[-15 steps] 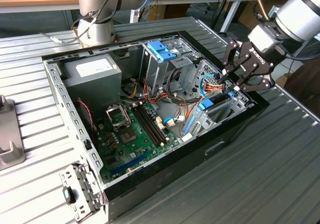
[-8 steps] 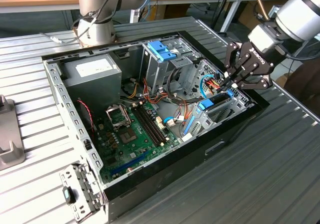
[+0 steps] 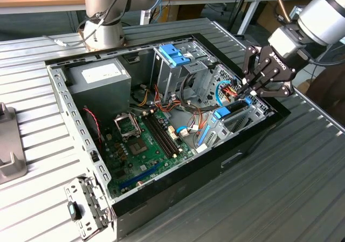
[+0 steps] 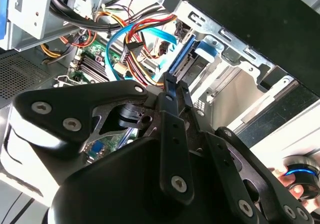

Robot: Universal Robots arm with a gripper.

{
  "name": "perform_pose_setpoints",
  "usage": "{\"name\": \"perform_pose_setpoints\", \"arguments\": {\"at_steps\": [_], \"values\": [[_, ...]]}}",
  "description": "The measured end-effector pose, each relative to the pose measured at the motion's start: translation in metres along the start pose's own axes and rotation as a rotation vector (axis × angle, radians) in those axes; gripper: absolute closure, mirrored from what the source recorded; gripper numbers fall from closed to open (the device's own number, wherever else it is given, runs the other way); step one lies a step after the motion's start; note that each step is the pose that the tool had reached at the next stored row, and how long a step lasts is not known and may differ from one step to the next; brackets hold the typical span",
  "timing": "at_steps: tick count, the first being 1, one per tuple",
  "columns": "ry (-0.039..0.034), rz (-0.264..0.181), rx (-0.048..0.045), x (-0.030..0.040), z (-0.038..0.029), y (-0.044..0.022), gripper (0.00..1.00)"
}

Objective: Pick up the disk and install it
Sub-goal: 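Insert the first disk wire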

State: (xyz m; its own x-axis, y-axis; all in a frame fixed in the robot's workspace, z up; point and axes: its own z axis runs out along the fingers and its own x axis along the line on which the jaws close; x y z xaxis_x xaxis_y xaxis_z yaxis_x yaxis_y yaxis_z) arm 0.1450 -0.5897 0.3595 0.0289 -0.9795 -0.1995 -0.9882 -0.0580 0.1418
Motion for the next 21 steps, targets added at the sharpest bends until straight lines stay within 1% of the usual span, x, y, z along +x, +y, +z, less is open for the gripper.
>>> {"name": "perform_pose_setpoints", "arguments": {"at_steps": [3,4,6,9,16,17,19,21], "values": [[0.0071,0.011,0.0019,0.0011,0.0016,-0.0002,0.82],[0.0078,0.022,0.0041,0.0012,0.0022,-0.0002,0.82],[0.0078,0.064,0.0125,0.0015,0.0037,-0.0005,0.82],[0.0080,0.093,0.0180,0.0017,0.0044,-0.0005,0.82],[0.0080,0.093,0.0181,0.0019,0.0045,0.0003,0.82],[0.0081,0.093,0.0181,0.0019,0.0045,0.0003,0.81],[0.0080,0.093,0.0181,0.0020,0.0045,0.0003,0.69],[0.0079,0.093,0.0181,0.0021,0.0046,0.0004,0.69]]}}
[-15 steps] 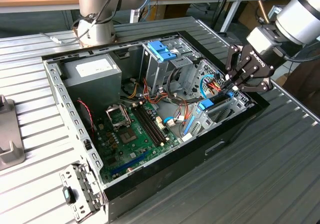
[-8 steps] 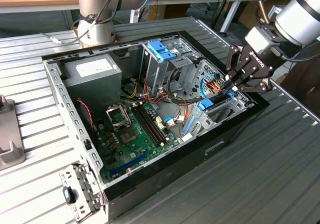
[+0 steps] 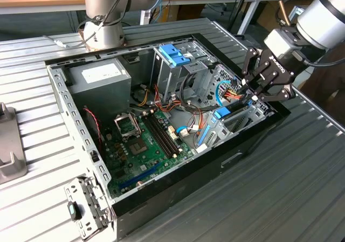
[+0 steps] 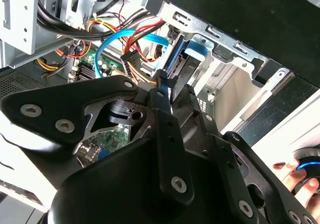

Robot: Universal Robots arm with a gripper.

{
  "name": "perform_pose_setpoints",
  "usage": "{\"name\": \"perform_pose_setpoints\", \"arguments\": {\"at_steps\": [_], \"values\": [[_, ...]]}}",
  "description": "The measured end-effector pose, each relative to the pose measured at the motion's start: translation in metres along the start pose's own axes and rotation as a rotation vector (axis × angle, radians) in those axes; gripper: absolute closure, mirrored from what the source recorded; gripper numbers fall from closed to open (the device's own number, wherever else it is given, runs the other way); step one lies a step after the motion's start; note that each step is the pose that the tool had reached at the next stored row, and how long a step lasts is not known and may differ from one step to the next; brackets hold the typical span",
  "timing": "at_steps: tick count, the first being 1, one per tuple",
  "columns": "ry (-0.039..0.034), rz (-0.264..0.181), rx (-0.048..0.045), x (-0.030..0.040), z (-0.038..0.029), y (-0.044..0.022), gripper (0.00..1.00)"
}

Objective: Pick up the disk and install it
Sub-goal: 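Insert the first disk wire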

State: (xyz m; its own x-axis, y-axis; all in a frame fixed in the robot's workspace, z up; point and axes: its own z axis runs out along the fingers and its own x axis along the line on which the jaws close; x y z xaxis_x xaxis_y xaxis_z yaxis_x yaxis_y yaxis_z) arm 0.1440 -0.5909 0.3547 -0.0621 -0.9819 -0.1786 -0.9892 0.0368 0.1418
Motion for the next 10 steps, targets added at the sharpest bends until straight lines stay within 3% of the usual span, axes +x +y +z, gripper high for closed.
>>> {"name": "perform_pose_setpoints", "arguments": {"at_steps": [8,10], "values": [[0.0000,0.000,0.0000,0.0015,0.0015,0.0123,0.69],[0.0000,0.000,-0.0001,0.0015,0.0015,0.0125,0.69]]}}
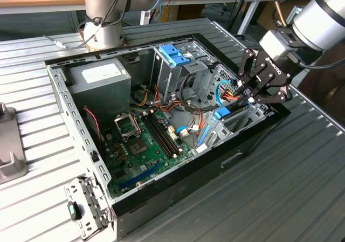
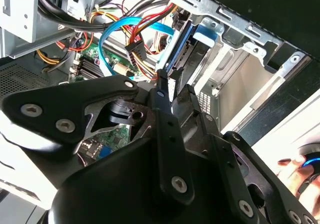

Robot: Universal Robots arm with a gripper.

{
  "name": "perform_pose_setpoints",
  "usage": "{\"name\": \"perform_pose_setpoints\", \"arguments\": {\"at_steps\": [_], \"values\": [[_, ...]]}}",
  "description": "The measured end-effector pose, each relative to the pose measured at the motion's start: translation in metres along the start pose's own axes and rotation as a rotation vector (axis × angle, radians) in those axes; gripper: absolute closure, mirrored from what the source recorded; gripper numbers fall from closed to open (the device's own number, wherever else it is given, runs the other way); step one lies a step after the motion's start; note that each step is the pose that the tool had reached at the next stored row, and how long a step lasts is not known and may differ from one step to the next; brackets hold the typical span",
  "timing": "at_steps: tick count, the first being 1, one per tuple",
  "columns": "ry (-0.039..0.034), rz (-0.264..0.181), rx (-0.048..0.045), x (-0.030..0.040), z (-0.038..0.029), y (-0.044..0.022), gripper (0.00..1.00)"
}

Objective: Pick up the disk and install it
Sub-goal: 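Insert the first disk wire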

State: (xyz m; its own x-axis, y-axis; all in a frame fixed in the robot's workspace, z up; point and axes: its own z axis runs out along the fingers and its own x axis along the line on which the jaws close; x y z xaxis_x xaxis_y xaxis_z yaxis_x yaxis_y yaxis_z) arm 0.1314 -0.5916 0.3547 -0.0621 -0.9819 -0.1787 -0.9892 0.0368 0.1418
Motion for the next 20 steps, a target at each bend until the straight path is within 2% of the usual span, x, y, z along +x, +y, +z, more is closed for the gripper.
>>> {"name": "perform_pose_setpoints", "arguments": {"at_steps": [7,9,18,20], "values": [[0.0000,0.000,0.0000,0.0000,0.0000,0.0001,0.70],[0.0000,0.000,0.0000,0.0000,0.0000,0.0001,0.83],[0.0007,0.000,0.0001,0.0001,0.0000,0.0002,0.84],[0.0259,0.004,0.0017,0.0001,0.0002,0.0002,0.84]]}}
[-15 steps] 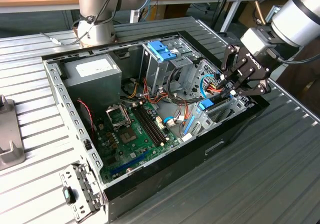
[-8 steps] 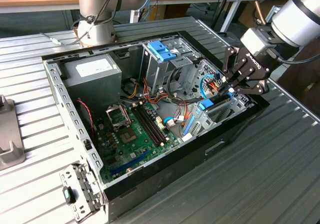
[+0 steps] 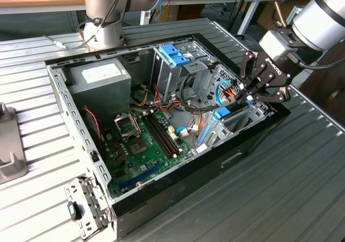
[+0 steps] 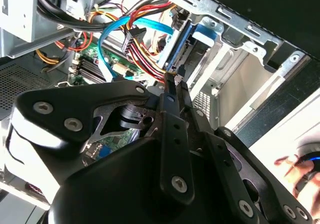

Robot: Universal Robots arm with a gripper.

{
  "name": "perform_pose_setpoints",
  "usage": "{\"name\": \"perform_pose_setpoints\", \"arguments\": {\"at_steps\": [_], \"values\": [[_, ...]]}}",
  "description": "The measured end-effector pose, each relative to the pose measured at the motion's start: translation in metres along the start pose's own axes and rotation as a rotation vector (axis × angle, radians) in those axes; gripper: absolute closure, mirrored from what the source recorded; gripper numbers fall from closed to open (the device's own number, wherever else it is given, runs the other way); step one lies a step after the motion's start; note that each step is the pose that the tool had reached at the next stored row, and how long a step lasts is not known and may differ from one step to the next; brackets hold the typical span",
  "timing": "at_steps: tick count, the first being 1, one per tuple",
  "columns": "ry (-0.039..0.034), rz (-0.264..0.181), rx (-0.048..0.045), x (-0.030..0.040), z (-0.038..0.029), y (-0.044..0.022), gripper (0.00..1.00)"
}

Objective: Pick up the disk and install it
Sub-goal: 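Insert the first disk wire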

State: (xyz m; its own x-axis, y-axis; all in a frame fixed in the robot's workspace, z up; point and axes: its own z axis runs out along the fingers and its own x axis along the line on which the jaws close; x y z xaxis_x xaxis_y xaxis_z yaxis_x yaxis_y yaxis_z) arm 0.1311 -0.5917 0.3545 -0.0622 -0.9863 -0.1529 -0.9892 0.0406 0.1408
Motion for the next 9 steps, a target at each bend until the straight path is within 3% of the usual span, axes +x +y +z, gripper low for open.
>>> {"name": "perform_pose_setpoints", "arguments": {"at_steps": [1,4,7,8,9], "values": [[0.0120,0.002,0.0008,0.0000,0.0001,0.0000,0.84],[0.0147,0.002,-0.0005,0.0001,0.0005,-0.0001,0.84],[0.0190,0.013,-0.0618,0.0002,0.0011,-0.0002,0.84],[0.0219,0.018,-0.0942,0.0002,0.0014,-0.0002,0.84],[0.0246,0.022,-0.1196,0.0001,0.0014,-0.0005,0.84]]}}
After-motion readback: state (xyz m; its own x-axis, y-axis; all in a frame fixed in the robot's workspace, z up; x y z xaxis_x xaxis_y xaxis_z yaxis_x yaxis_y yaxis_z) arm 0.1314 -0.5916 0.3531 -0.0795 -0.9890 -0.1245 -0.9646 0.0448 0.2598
